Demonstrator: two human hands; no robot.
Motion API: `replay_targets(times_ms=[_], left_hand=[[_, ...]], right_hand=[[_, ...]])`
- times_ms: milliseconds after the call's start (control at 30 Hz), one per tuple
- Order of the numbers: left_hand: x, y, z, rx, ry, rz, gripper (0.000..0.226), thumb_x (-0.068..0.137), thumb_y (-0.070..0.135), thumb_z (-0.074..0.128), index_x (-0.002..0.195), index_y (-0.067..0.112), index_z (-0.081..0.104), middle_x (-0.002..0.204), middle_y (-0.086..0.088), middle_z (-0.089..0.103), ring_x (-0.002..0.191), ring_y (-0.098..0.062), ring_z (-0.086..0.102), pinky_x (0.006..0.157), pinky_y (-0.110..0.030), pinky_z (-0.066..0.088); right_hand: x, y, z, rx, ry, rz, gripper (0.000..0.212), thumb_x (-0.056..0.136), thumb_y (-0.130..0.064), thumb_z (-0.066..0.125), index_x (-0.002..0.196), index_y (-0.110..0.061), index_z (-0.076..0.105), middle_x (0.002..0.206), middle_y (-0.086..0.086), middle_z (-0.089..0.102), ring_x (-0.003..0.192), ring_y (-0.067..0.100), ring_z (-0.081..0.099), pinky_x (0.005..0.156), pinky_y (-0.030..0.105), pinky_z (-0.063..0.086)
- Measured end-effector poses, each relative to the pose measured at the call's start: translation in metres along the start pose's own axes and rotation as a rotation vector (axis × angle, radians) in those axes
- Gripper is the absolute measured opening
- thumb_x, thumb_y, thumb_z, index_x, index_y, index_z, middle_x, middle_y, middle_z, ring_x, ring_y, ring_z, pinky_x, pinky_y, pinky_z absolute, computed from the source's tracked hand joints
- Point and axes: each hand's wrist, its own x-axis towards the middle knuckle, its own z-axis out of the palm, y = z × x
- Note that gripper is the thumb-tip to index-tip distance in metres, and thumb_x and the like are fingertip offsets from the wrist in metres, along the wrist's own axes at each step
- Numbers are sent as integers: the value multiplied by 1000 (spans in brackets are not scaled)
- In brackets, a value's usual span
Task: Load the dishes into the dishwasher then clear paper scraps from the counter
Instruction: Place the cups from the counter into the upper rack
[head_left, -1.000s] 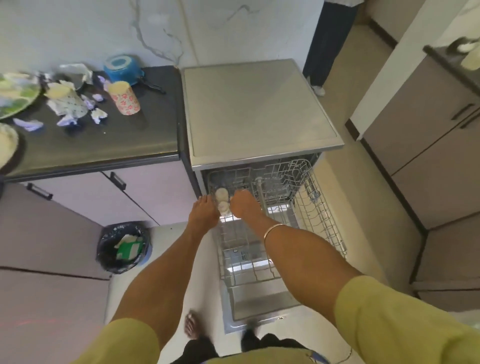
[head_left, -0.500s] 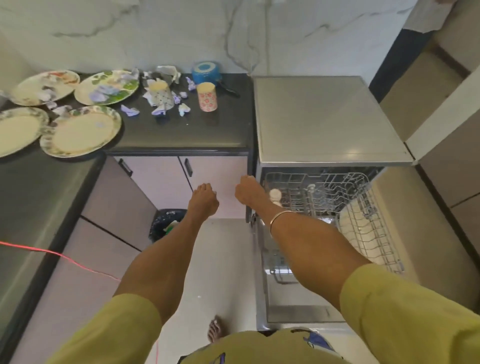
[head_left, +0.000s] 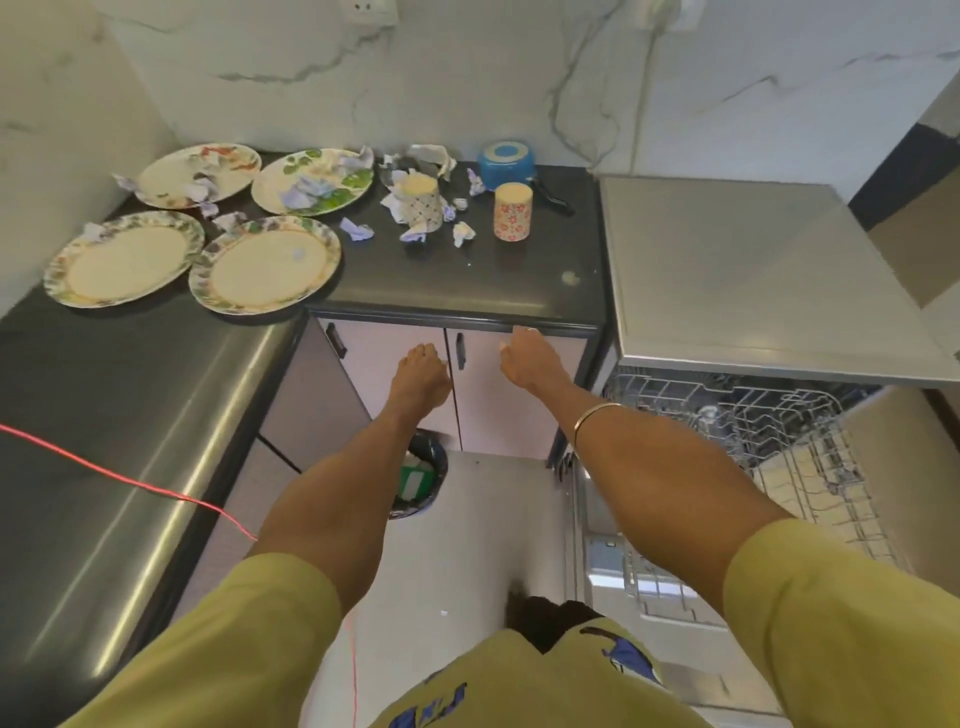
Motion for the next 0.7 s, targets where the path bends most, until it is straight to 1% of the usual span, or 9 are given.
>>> replay_targets(times_ms=[67,200,267,300,367,400,533,633,700], left_hand=[[16,-7,-3,-6,2,-4,39,101,15,37,134,-6,41,139,-23,46,129,-36,44,110,-43,34],[60,-20,-6,-17,-3,-45,46,102,16,36,141,-7,34,147,-23,40,136,-36,37,114,-44,31],[85,-21,-11,-39,38,-47,42,100,13,37,138,-7,38,142,-23,43,133,-38,40,111,-44,32],[98,-21,-14,-55,69,-48,37,100,11,37,132,-6,42,136,-22,47,127,-38,44,107,-44,34],[128,-19,-22,-70,120,-37,29,99,10,37,121,-6,48,125,-22,53,117,-38,49,100,-43,37],[144,-16,-28,-61,140,-25,28,99,9,38,120,-6,49,123,-23,54,116,-37,50,100,-42,37],[205,2,-57,-63,181,-46,41,99,8,38,135,-10,41,138,-27,46,128,-38,44,109,-42,34],[245,14,-70,-80,203,-52,37,99,11,39,131,-7,46,135,-25,50,124,-37,49,105,-44,39],[267,19,-75,-106,207,-72,39,100,13,40,134,-5,43,138,-23,48,127,-36,48,106,-43,39]], right_hand=[[19,-7,-4,-13,23,-1,34,99,-18,42,125,2,51,125,22,55,114,38,55,93,41,45],[69,-14,-9,-3,47,-6,32,97,-17,44,124,-1,51,122,21,56,111,38,56,89,41,46],[99,-16,-13,-2,49,-10,32,95,-14,46,125,-2,50,124,20,55,113,37,55,90,39,46],[116,-17,-16,6,60,-19,33,95,-12,47,126,-2,49,126,20,54,115,36,55,91,38,45],[149,-18,-24,28,65,-29,37,94,-11,47,131,-2,46,131,19,51,118,35,54,93,37,44],[165,-19,-29,38,63,-30,40,94,-11,48,132,-2,45,131,19,50,118,35,53,93,37,44],[232,-20,-48,79,62,-54,53,91,-14,53,141,-4,36,136,20,45,124,37,49,100,43,46],[275,-19,-59,67,120,-77,68,86,-14,61,146,-6,30,143,20,41,132,36,41,107,45,43],[297,-18,-62,47,152,-92,75,85,-17,66,148,-7,28,147,19,37,138,35,34,110,44,39]])
